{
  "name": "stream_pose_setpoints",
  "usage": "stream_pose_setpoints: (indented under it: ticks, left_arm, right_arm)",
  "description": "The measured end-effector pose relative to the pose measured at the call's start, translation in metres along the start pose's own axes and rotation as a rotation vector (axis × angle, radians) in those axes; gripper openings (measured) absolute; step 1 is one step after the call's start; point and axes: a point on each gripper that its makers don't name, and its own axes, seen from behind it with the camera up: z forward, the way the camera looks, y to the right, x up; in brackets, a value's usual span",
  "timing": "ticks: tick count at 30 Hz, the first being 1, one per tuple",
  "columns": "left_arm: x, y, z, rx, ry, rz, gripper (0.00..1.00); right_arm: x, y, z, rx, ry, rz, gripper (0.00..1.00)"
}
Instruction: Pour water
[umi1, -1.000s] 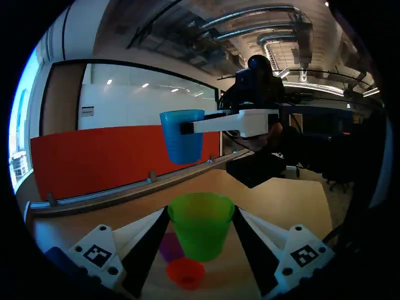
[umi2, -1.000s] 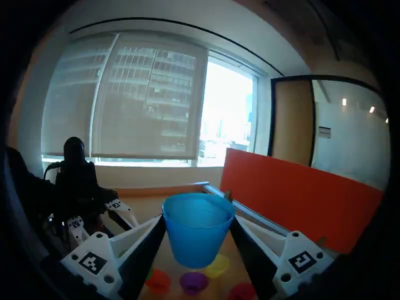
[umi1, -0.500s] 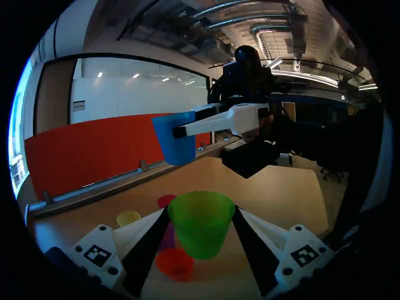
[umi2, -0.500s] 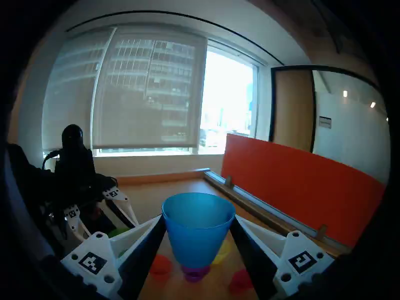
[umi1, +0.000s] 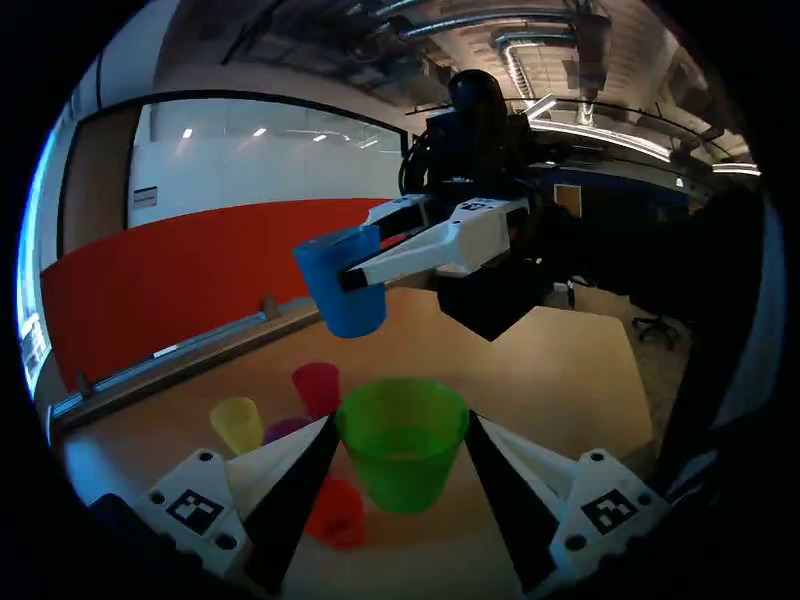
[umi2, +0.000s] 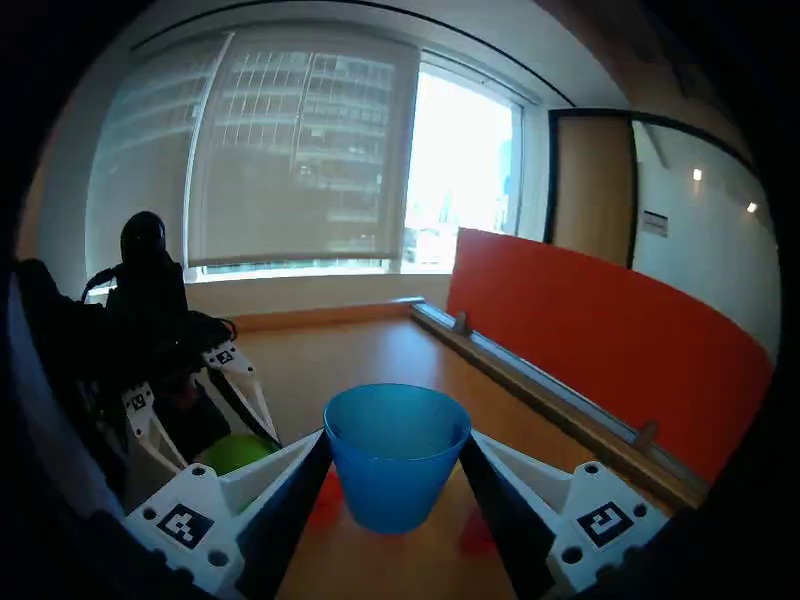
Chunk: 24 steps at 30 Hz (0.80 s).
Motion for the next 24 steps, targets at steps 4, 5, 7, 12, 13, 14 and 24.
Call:
stream_pose_setpoints:
  ticks: [4, 5, 7, 12, 13, 14, 24]
  left_arm:
    - [-0.012, 0.006, 0.005, -0.015, -0.031, 0.008, 0.89]
    - [-0.015, 0.007, 0.006, -0.019, -0.04, 0.01, 0.89]
    - [-0.021, 0.01, 0.009, -0.028, -0.055, 0.012, 0.89]
    - [-0.035, 0.016, 0.016, -0.046, -0.088, 0.012, 0.89]
    - [-0.037, 0.018, 0.017, -0.05, -0.093, 0.011, 0.89]
    - [-0.04, 0.019, 0.019, -0.054, -0.099, 0.009, 0.89]
    - [-0.061, 0.033, 0.027, -0.092, -0.151, 0.027, 0.89]
  right_arm:
    - [-0.016, 0.001, -0.001, 0.003, -0.031, -0.007, 0.91]
    - [-0.021, 0.001, -0.001, 0.003, -0.039, -0.01, 0.91]
    - [-0.03, 0.001, -0.001, 0.006, -0.053, -0.013, 0.91]
    - [-0.051, 0.001, 0.0, 0.017, -0.089, -0.011, 0.91]
    - [-0.054, 0.001, 0.0, 0.02, -0.095, -0.009, 0.91]
    - [-0.057, 0.001, 0.001, 0.023, -0.101, -0.006, 0.91]
    - [-0.087, 0.002, 0.002, 0.052, -0.161, -0.006, 0.91]
